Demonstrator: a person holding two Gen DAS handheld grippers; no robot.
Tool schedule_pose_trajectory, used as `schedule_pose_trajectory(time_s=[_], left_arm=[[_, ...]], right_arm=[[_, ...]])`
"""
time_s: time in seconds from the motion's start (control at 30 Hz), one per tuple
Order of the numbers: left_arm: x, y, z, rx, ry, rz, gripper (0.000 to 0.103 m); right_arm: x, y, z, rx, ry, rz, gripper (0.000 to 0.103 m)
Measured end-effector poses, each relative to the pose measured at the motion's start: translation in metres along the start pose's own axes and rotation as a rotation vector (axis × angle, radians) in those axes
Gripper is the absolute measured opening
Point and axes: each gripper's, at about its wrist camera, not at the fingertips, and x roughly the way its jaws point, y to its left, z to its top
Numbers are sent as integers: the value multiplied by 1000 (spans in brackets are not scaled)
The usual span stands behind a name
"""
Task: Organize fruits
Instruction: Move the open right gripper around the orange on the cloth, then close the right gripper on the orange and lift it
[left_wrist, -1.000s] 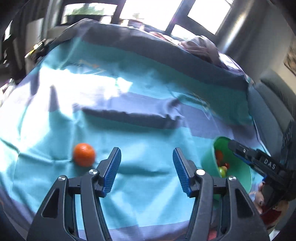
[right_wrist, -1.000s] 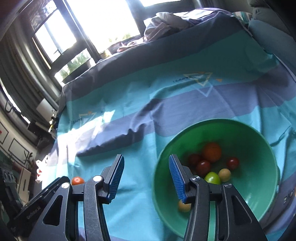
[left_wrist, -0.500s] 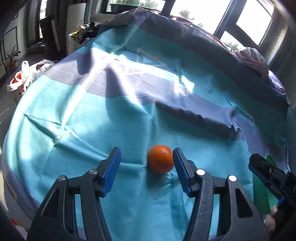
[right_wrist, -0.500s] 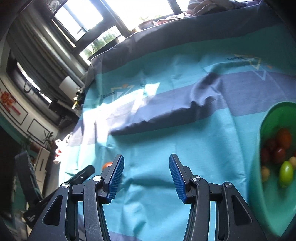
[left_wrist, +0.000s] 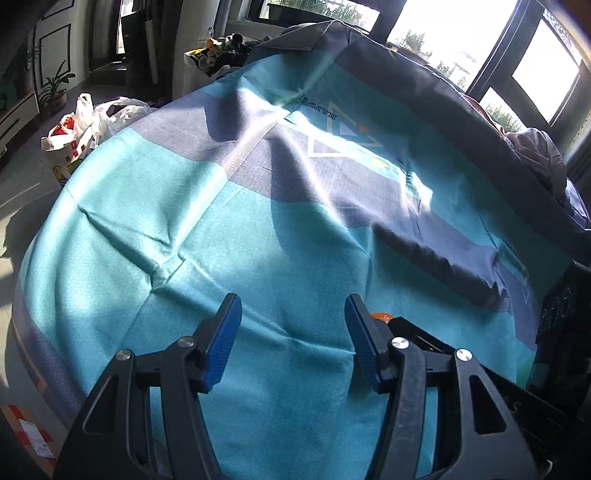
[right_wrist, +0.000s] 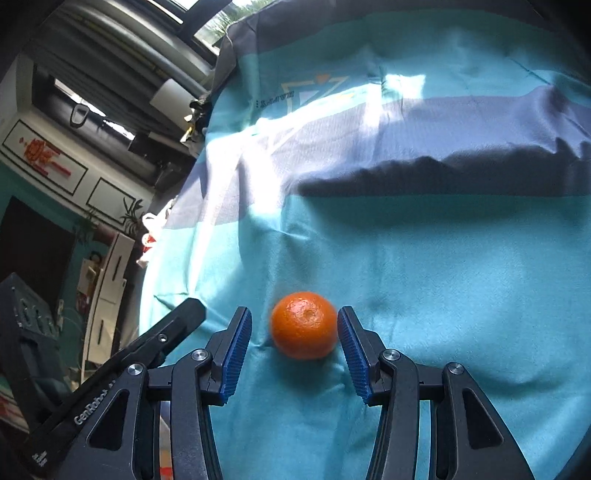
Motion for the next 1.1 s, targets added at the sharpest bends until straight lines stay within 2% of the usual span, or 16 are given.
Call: schedule_pose_trajectory(time_s=[0.1, 0.27, 0.47, 0.57, 0.8, 0.97, 1.1], left_arm=[[1, 2, 0, -5, 10, -32, 58], [1, 3, 1, -1, 8, -34, 58], [1, 11, 3, -34, 13, -38, 58], [1, 12, 4, -41, 16, -49, 58], [-1, 6, 3, -22, 15, -58, 58], [-4, -5, -1, 11, 12, -80, 58], [-5, -21, -6, 52, 22, -104, 58]], right_arm=[[2, -7, -1, 28, -30, -54, 51], [7, -12, 0, 45, 1, 2, 51], [12, -3, -1, 11, 19, -8, 51], [18, 1, -4, -5, 18, -46, 51], [9, 2, -8, -25, -4, -69, 47], [-25, 0, -15, -39, -57, -163, 47], [-51, -19, -18, -31, -38, -360, 47]])
